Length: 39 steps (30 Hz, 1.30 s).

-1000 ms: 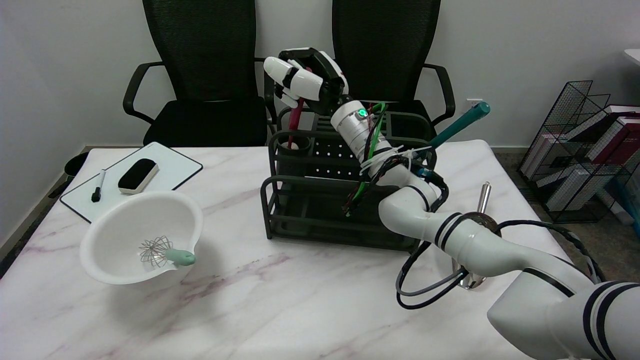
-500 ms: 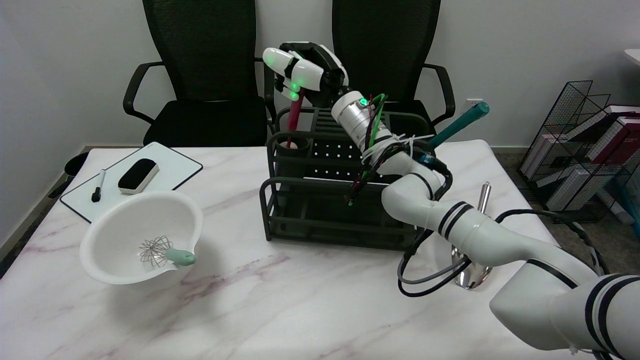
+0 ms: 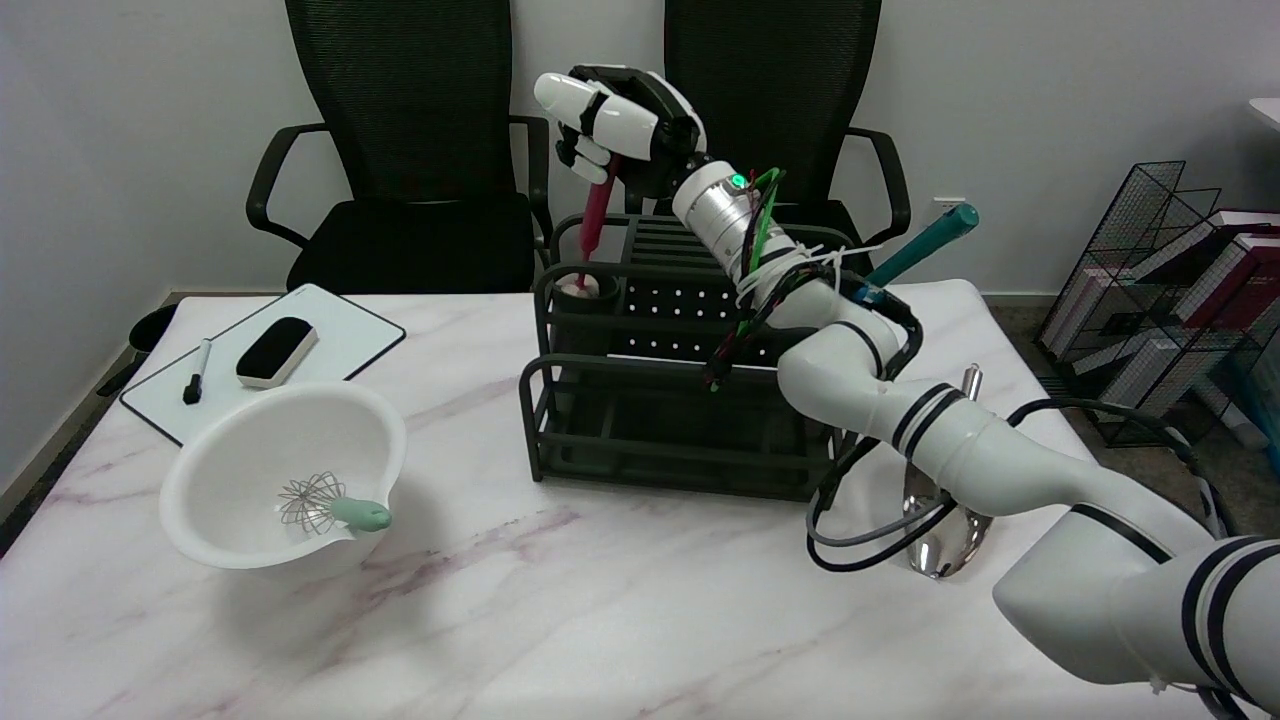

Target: Pick up the pink sponge bottle brush.

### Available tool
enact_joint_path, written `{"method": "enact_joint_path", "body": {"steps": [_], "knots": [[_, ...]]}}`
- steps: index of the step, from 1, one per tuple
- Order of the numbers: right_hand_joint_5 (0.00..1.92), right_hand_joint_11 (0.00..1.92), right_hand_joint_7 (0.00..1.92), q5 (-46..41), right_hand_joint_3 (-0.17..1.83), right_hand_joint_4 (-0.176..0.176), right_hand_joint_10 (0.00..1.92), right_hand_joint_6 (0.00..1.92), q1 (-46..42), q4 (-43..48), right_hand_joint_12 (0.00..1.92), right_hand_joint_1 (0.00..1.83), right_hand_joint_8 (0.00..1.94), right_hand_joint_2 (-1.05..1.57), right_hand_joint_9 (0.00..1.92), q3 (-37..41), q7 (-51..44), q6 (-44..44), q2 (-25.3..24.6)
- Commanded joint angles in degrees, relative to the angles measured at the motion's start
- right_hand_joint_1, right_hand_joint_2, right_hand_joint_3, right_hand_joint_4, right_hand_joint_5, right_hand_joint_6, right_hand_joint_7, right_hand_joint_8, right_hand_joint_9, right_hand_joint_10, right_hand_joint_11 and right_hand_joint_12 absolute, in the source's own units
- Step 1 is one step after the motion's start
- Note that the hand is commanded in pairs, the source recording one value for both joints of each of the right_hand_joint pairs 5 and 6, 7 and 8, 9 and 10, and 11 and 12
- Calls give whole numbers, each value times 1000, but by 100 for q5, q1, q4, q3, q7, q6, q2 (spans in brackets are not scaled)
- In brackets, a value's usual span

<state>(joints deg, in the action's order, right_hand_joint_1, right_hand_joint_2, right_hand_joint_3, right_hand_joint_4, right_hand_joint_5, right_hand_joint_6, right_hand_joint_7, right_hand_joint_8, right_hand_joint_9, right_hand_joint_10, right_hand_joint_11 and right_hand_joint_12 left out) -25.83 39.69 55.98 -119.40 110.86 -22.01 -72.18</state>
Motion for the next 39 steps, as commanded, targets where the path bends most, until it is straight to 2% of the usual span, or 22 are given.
{"method": "enact_joint_path", "body": {"steps": [1, 15, 30, 39], "knots": [[1920, 1920, 1920, 60, 254, 0, 1920, 1920, 62, 253, 1920, 1241, 1920, 1554, 1920, 25, 185, 392, 178], [1920, 1920, 1920, 132, 202, 0, 1920, 1920, 206, 365, 1920, 1254, 1920, 1571, 1920, 49, 185, 451, 356], [1920, 1920, 1920, 84, 192, 0, 1920, 1920, 215, 488, 1920, 1254, 1920, 1571, 1920, 83, 211, -47, 370], [1920, 1920, 1920, 124, 200, 0, 1920, 1920, -26, 1228, 1920, 1253, 1920, 1571, 1920, 452, 185, -82, 666]]}}
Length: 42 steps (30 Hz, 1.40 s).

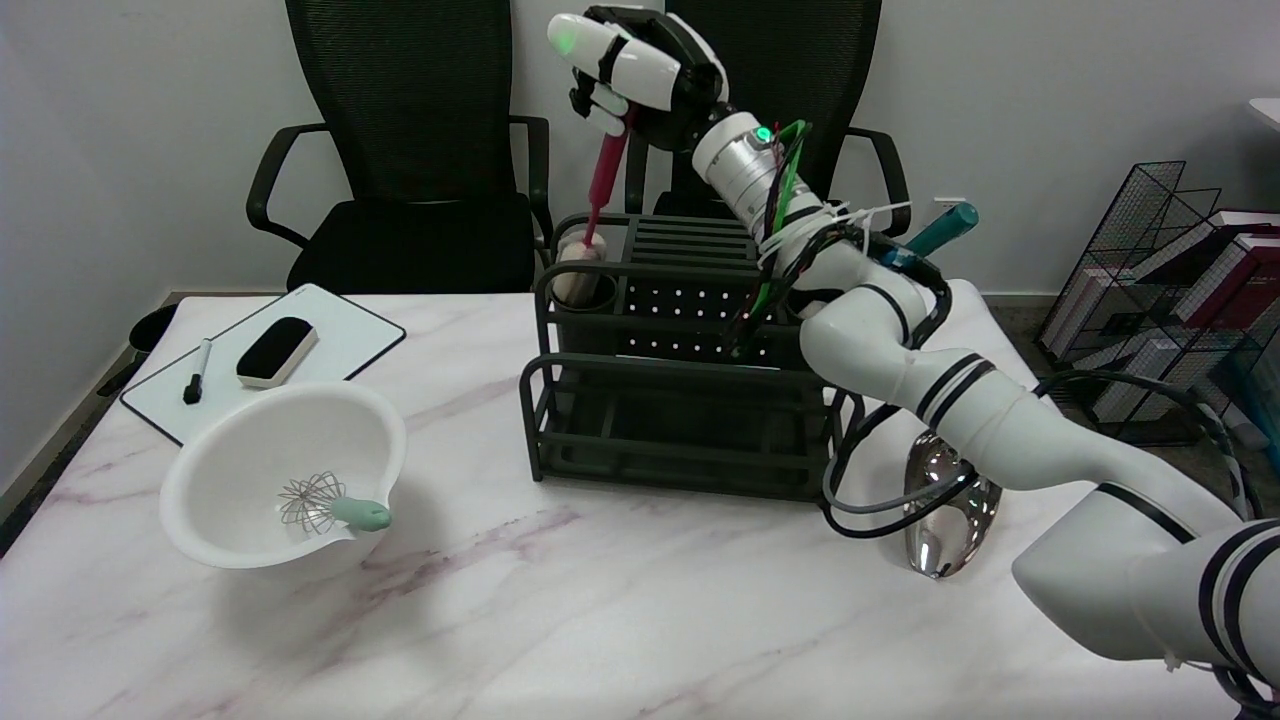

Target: Pick up the pink sponge bottle brush.

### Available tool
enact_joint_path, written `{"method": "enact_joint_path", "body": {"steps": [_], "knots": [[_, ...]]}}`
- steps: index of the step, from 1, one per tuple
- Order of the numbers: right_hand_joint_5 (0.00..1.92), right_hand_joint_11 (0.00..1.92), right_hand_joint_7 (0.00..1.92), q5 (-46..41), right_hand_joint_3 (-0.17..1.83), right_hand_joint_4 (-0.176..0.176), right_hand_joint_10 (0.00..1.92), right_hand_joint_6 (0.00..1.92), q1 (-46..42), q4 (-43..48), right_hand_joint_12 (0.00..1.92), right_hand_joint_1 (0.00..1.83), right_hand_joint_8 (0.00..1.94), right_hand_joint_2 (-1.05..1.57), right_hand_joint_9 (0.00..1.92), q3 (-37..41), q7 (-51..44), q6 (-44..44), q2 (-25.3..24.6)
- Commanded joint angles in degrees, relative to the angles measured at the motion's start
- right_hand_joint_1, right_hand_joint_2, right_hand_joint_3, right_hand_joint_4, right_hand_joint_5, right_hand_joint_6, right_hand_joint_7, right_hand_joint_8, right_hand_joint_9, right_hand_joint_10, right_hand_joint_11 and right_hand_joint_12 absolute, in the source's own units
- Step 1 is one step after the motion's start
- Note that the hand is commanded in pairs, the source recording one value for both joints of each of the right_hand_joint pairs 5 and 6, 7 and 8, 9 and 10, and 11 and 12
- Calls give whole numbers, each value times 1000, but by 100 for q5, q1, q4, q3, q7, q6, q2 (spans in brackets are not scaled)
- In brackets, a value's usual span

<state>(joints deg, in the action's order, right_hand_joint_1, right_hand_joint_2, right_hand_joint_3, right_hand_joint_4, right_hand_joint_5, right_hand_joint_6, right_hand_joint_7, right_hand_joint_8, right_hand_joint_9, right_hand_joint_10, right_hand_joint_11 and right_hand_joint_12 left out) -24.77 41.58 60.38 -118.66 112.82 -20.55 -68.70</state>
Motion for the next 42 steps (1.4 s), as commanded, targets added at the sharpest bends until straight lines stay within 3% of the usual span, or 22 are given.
{"method": "enact_joint_path", "body": {"steps": [1, 17, 28, 36, 42], "knots": [[1920, 1920, 1920, 18, 199, 0, 1920, 1920, -272, 893, 1920, 1252, 1920, 1571, 1920, 429, -12, -228, 362], [1920, 1920, 1920, -44, 186, 0, 1920, 1920, -1375, 2657, 1920, 1249, 1920, 1571, 1920, 1314, 9, -468, 645], [1920, 1920, 1920, -318, 153, 0, 1920, 1920, -3068, 4159, 1920, 1246, 1920, 1571, 1920, 1117, -55, -822, 679], [1920, 1920, 1920, -318, 143, 0, 1920, 1920, -4877, 4299, 1920, 1232, 1920, 1571, 1920, 1188, -500, -1448, 458], [1920, 1920, 1920, -310, 148, 0, 1920, 1920, -5519, 4028, 1920, 1233, 1920, 1571, 1920, 1007, -812, -1720, 381]]}}
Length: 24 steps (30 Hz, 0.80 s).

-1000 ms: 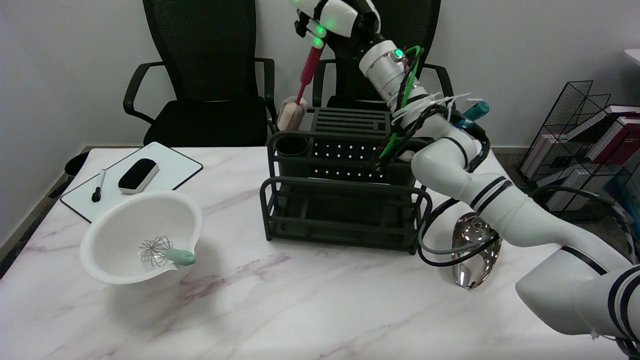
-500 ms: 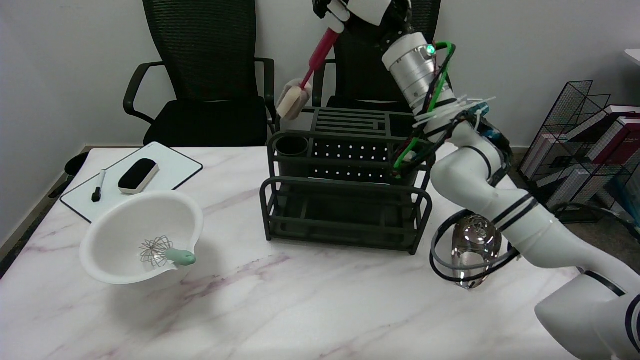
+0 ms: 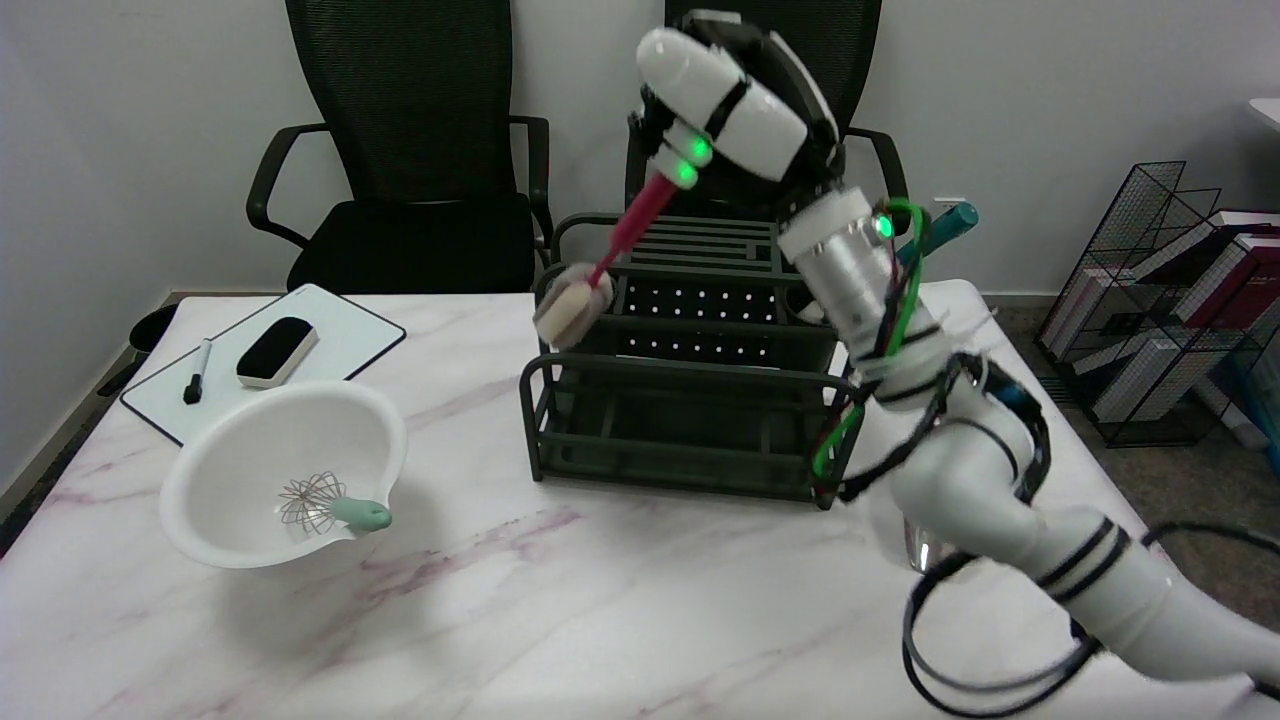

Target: Pick up the pink sponge bottle brush.

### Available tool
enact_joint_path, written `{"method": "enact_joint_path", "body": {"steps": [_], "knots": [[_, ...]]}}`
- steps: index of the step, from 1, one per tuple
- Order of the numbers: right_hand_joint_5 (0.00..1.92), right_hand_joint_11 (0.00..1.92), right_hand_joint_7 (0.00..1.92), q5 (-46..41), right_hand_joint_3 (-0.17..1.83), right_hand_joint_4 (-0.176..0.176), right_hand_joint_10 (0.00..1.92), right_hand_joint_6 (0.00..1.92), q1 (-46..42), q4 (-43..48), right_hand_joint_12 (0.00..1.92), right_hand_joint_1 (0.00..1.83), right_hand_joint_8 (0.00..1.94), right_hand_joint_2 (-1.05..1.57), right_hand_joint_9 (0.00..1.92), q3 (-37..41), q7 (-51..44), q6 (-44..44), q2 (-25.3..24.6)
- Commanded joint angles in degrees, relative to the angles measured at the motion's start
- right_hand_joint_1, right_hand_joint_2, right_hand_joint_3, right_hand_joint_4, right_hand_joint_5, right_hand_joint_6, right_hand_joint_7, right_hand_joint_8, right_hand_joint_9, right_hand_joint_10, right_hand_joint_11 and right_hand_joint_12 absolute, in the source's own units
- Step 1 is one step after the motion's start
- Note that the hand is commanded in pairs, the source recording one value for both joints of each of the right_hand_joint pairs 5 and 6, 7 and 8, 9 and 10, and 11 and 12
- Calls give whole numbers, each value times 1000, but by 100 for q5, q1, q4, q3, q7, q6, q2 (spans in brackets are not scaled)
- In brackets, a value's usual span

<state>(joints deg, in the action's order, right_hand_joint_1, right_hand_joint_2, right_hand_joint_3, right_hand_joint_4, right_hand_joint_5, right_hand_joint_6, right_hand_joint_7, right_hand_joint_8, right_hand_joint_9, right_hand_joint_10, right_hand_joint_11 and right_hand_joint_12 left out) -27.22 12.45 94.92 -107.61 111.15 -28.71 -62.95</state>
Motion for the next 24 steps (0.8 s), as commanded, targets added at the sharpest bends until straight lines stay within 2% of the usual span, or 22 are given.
{"method": "enact_joint_path", "body": {"steps": [1, 6, 24], "knots": [[1920, 1920, 1920, -59, 147, 0, 1920, 1920, -2625, 498, 1920, 1233, 1920, 1571, 1920, -140, -663, -973, -199], [1920, 1920, 1920, 84, 148, 0, 1920, 1920, -2606, 299, 1920, 1230, 1920, 1571, 1920, -335, -668, -1604, -162], [1920, 1920, 1920, -55, 163, 0, 1920, 1920, -2634, -281, 1920, 1220, 1920, 1571, 1920, -570, -608, -1866, -99]]}}
